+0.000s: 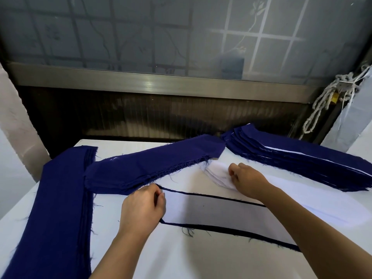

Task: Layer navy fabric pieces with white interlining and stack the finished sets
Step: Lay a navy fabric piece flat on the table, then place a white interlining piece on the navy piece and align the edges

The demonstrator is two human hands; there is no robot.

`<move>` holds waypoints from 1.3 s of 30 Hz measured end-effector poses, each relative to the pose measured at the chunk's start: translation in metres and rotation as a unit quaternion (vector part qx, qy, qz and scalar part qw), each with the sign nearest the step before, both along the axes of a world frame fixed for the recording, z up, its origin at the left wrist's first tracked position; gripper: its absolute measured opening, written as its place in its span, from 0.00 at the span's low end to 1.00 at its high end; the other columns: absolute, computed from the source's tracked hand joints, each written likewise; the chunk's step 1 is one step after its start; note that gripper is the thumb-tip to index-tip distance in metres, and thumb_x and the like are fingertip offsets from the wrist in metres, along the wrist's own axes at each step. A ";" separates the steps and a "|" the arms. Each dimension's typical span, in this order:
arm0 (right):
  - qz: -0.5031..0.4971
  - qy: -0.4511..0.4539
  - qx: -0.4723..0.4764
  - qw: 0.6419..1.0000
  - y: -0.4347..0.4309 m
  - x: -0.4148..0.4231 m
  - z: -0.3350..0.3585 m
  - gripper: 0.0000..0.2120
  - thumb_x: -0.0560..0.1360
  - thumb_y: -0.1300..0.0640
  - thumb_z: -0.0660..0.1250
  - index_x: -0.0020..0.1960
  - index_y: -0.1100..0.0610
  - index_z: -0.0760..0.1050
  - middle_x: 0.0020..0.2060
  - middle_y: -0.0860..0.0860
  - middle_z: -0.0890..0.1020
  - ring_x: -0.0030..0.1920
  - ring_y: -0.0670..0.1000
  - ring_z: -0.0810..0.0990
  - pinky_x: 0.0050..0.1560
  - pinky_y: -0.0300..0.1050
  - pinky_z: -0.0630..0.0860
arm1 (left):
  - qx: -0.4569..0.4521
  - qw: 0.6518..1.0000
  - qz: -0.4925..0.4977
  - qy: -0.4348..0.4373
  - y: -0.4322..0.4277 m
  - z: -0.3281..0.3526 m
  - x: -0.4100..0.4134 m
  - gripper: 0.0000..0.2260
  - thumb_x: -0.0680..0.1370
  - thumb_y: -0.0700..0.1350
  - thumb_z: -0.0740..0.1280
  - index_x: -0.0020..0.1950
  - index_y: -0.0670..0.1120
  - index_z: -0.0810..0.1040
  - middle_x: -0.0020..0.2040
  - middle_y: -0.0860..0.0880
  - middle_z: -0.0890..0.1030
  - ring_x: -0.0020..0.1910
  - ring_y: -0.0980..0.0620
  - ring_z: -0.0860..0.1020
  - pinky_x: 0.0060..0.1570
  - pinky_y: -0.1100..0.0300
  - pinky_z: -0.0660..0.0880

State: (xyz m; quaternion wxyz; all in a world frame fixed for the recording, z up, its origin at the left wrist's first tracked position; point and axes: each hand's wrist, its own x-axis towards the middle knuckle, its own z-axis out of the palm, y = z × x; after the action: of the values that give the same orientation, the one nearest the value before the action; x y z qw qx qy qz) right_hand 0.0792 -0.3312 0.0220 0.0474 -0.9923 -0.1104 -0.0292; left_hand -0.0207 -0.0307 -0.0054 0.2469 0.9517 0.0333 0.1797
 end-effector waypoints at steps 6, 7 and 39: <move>0.000 0.008 -0.072 0.997 0.010 0.003 0.004 0.08 0.82 0.55 0.54 0.57 0.57 0.67 0.50 0.55 0.75 0.42 0.51 0.69 0.44 0.43 0.65 | -0.004 1.000 0.002 0.001 0.002 -0.001 -0.001 0.06 0.79 0.50 0.63 0.43 0.54 0.75 0.33 0.57 0.78 0.34 0.56 0.75 0.34 0.59 0.72; -0.004 0.012 -0.068 0.998 0.010 0.003 0.004 0.06 0.81 0.56 0.55 0.56 0.57 0.67 0.49 0.55 0.74 0.43 0.51 0.69 0.44 0.42 0.65 | -0.006 1.000 0.002 -0.001 0.002 -0.001 -0.001 0.06 0.79 0.50 0.63 0.43 0.54 0.76 0.33 0.57 0.78 0.34 0.56 0.75 0.34 0.59 0.71; -0.013 0.003 -0.074 0.997 0.002 0.012 0.001 0.08 0.81 0.58 0.54 0.58 0.58 0.68 0.47 0.55 0.77 0.42 0.52 0.70 0.44 0.42 0.65 | -0.026 1.000 0.006 0.013 0.003 0.000 0.000 0.07 0.79 0.51 0.63 0.41 0.54 0.75 0.33 0.57 0.79 0.35 0.57 0.76 0.36 0.59 0.72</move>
State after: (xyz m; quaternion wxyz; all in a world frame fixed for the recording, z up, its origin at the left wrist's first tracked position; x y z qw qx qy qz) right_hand 0.0917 -0.3294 0.0231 -0.0260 -0.9946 -0.0988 -0.0187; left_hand -0.0204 -0.0278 -0.0049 0.2698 0.9471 0.0465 0.1675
